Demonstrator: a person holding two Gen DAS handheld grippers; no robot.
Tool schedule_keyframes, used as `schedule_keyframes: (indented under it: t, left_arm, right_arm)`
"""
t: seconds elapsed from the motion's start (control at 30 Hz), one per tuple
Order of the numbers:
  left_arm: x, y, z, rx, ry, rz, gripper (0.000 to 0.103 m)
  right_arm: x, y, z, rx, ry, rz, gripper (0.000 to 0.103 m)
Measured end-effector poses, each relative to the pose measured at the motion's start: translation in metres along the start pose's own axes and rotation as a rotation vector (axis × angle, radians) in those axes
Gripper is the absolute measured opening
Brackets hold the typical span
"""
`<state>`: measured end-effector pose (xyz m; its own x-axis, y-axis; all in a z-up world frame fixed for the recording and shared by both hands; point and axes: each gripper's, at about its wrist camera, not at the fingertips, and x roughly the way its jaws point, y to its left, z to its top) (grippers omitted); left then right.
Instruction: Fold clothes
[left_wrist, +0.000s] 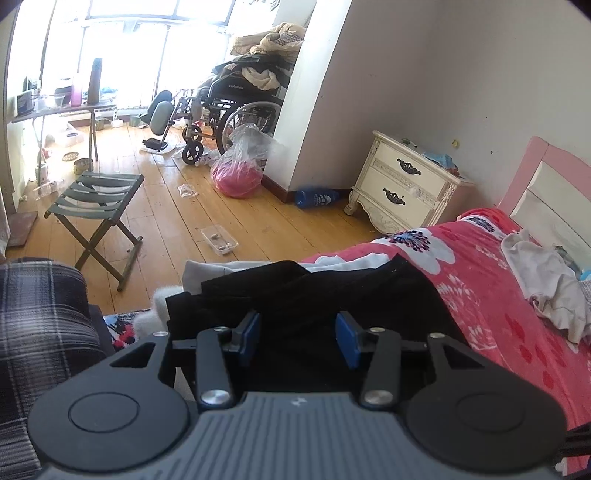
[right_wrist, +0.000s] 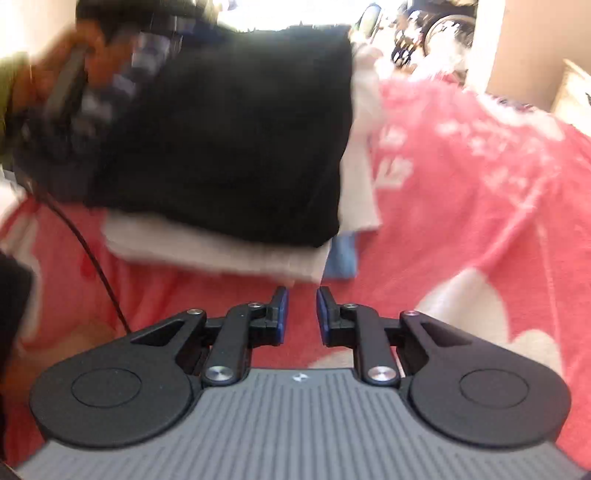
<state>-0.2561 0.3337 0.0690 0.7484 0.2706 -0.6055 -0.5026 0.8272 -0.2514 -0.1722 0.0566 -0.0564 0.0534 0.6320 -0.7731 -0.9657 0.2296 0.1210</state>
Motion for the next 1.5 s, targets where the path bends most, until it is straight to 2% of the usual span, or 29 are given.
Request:
schedule_keyframes:
  t: [0.07,0.17,0.27,0.33,0.4,0.43,0.53,0.6,0.7,0.8,0.87,0.93,1.1,1.17,1.3,1.37,1.5]
  left_arm:
    - [-0.024,-0.005,0.002,0.028,-0.024,-0.021,0.051]
    - [-0.062,-0.020,-0.004,0.103,-0.039,-0.138,0.057]
    - [-0.081,-0.041,-0.029,0.175,0.050,-0.230,0.057]
    - [-0.081,-0.052,-0.056,0.208,0.123,-0.254,0.057]
    - [-0.074,-0.062,-0.083,0.233,0.221,-0.259,0.056]
    - [-0.070,-0.065,-0.095,0.233,0.260,-0.236,0.055]
    - [-0.073,-0.063,-0.110,0.215,0.313,-0.186,0.054]
    - [-0.083,-0.065,-0.110,0.213,0.299,-0.189,0.055]
    - [-0.102,-0.072,-0.098,0.233,0.232,-0.167,0.061]
    - [-0.114,-0.085,-0.086,0.213,0.162,-0.158,0.073]
    - [-0.121,-0.095,-0.083,0.192,0.122,-0.154,0.084]
    - [-0.126,-0.107,-0.081,0.180,0.092,-0.140,0.090]
    - [-0.132,-0.135,-0.076,0.186,0.063,-0.079,0.095]
    - [-0.142,-0.136,-0.076,0.190,0.057,-0.049,0.096]
    - [-0.137,-0.141,-0.080,0.167,0.044,-0.015,0.101]
    - [-0.133,-0.143,-0.079,0.150,0.044,0.010,0.101]
    - [-0.120,-0.150,-0.071,0.110,0.069,0.068,0.101]
  right_arm:
    - [-0.012,0.005,0.012,0.012,-0.068,0.023,0.016]
    - [-0.010,0.020,0.031,-0.015,-0.129,0.058,0.016]
    - [0.009,0.029,0.039,0.003,-0.142,0.092,0.016]
    - [0.019,0.025,0.039,0.043,-0.122,0.097,0.016]
    - [0.022,0.027,0.037,0.080,-0.062,0.082,0.016]
    - [0.023,0.028,0.034,0.095,-0.028,0.071,0.016]
    - [0.016,0.023,0.033,0.055,0.112,0.048,0.016]
    - [0.002,0.017,0.031,0.046,0.218,0.000,0.016]
    - [-0.030,0.008,0.027,0.116,0.355,-0.056,0.016]
    - [-0.069,0.017,0.025,0.157,0.399,-0.105,0.022]
    - [-0.093,0.024,0.021,0.185,0.366,-0.121,0.036]
    - [-0.112,0.031,0.014,0.217,0.307,-0.133,0.050]
    - [-0.122,0.050,0.008,0.271,0.125,-0.170,0.061]
    - [-0.116,0.051,0.010,0.302,0.085,-0.195,0.066]
    - [-0.101,0.051,0.017,0.342,0.098,-0.271,0.073]
    - [-0.098,0.053,0.018,0.363,0.107,-0.285,0.080]
    - [-0.099,0.060,0.018,0.352,0.103,-0.302,0.082]
